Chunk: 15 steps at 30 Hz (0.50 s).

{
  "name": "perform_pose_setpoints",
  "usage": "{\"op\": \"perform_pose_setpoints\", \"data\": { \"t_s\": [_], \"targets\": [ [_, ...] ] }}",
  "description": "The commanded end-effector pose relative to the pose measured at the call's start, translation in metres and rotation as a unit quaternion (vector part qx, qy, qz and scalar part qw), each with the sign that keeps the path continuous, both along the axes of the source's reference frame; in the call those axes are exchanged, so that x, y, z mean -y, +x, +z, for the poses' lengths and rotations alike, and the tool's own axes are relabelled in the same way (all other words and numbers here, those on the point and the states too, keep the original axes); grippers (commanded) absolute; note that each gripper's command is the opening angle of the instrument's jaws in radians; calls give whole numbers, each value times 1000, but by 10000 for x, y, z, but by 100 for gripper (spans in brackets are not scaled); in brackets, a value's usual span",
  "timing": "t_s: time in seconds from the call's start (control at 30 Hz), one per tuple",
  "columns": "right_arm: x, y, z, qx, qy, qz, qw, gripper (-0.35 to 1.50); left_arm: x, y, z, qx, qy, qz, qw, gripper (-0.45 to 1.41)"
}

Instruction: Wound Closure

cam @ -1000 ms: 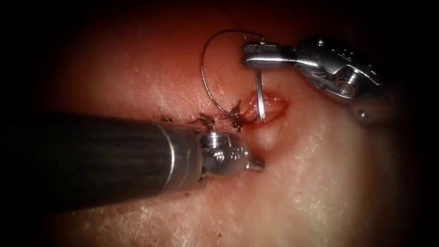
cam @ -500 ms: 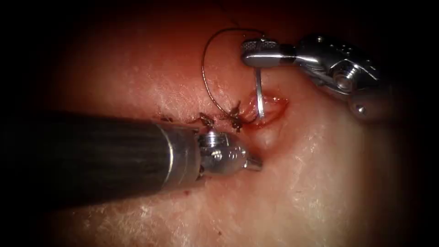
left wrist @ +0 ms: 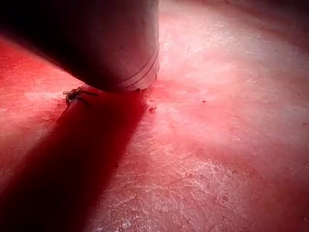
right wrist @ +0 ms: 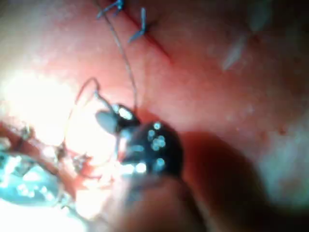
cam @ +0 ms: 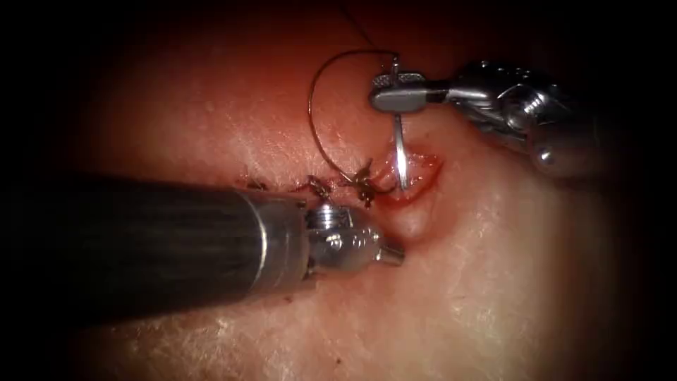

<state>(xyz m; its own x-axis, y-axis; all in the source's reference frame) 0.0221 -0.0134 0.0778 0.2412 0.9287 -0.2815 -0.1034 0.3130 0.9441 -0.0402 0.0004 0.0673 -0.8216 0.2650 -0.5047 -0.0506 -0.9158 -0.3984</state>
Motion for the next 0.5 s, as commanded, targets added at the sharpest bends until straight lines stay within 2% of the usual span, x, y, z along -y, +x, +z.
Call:
{"op": "perform_pose_setpoints", "data": {
  "t_s": [0.03,0.37,0.5],
  "targets": [
    [4,7,5,-1,8,-2,1000,-35,2,-5,6,1,0,0,1000,-45],
    [23,6,0,8,81,-16,997,-35,2,-5,6,1,0,0,1000,-45],
    [35,6,2,24,152,-23,988,-35,2,-5,6,0,0,0,1000,-45]
  ]
}}
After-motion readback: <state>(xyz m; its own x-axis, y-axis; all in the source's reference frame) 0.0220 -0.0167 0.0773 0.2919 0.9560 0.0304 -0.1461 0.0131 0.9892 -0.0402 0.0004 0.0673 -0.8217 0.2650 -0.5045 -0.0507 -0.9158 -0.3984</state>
